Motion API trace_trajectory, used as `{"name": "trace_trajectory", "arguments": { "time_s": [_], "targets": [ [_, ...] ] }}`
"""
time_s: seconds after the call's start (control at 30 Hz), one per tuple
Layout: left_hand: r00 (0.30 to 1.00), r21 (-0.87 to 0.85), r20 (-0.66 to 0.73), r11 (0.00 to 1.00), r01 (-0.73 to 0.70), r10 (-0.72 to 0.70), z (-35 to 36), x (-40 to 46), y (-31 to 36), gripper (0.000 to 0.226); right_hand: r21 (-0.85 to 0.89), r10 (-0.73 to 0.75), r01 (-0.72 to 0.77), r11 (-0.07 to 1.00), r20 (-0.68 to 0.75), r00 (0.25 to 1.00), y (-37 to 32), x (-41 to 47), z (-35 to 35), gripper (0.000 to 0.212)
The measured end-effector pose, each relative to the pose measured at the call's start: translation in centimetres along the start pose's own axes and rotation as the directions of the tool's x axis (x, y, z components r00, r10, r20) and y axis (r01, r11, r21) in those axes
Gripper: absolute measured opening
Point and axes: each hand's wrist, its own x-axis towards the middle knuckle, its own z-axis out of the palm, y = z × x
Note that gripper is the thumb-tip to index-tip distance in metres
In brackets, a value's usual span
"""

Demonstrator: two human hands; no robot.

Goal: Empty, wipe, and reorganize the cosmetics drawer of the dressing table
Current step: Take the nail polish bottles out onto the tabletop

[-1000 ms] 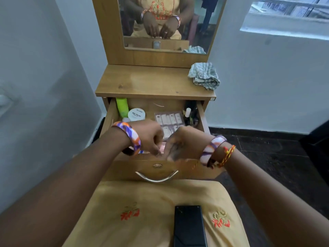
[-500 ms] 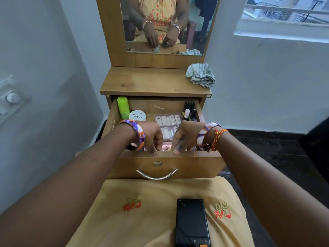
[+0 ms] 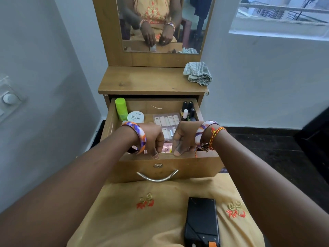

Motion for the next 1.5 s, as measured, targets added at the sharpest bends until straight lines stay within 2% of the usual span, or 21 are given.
{"name": "trace_trajectory", "arguments": {
  "time_s": [0.3,0.4,0.47,0.5,0.57,0.63,0.67,0.73,0.83,1.03,1.17,1.27,1.5],
  "targets": [
    [0.979,0.019,0.203,1.0,0.016,-0.02,-0.8,3.0,-1.7,0.012,0.018,0.002,-0.006,1.0,0.203,0.979,0.4,1.8,-1.4,0.023],
    [0.969,-0.017,0.21,0.99,0.137,-0.131,-0.8,4.9,-4.0,0.031,0.084,-0.001,-0.024,0.996,0.286,0.958,1.1,2.2,-2.0,0.024],
    [0.951,-0.1,0.306,0.992,0.083,-0.049,-2.1,4.9,-3.1,0.023,0.061,-0.005,-0.013,0.998,0.289,0.957,2.2,1.9,-3.0,0.023],
    [0.959,-0.146,0.283,0.987,0.066,-0.023,-2.9,5.1,-2.5,0.025,0.026,-0.015,0.009,1.0,0.217,0.976,2.9,1.7,-3.9,0.024],
    [0.998,-0.252,0.065,0.968,0.0,0.017,-4.5,5.6,-0.7,0.033,-0.024,-0.039,0.037,0.999,-0.089,0.995,4.8,1.5,-6.2,0.023],
    [0.982,-0.236,-0.188,0.971,-0.045,0.0,-4.6,7.7,-0.9,0.039,-0.009,-0.013,0.01,1.0,-0.383,0.924,6.6,1.8,-8.3,0.022],
    [0.963,-0.193,-0.27,0.981,-0.035,-0.018,-4.4,8.4,-0.7,0.04,0.0,0.018,-0.02,1.0,-0.464,0.885,7.3,2.3,-8.9,0.022],
    [0.945,-0.174,-0.326,0.984,-0.036,-0.023,-3.9,9.8,-0.1,0.038,-0.012,0.048,-0.062,0.998,-0.512,0.857,8.0,3.3,-9.2,0.022],
    [0.952,-0.106,-0.306,0.994,-0.029,-0.005,-3.5,11.3,0.5,0.03,-0.109,0.02,-0.072,0.991,-0.421,0.907,8.0,4.2,-8.5,0.02],
    [0.993,-0.011,-0.083,0.996,-0.086,0.085,-1.4,12.0,-0.6,0.021,-0.238,0.074,-0.109,0.965,-0.15,0.986,7.3,4.6,-7.0,0.019],
    [0.986,0.058,-0.111,0.992,-0.114,0.12,0.6,12.1,-0.7,0.018,-0.327,0.114,-0.111,0.938,-0.011,0.993,6.5,4.9,-5.1,0.029],
    [0.979,0.108,-0.152,0.987,-0.119,0.134,1.4,12.1,0.0,0.025,-0.369,0.116,-0.1,0.924,0.02,0.993,6.1,4.7,-4.4,0.032],
    [0.978,0.23,-0.117,0.963,-0.141,0.171,0.9,12.0,2.0,0.028,-0.424,0.071,-0.021,0.905,0.102,0.992,5.7,3.7,-3.7,0.038]
  ]
}}
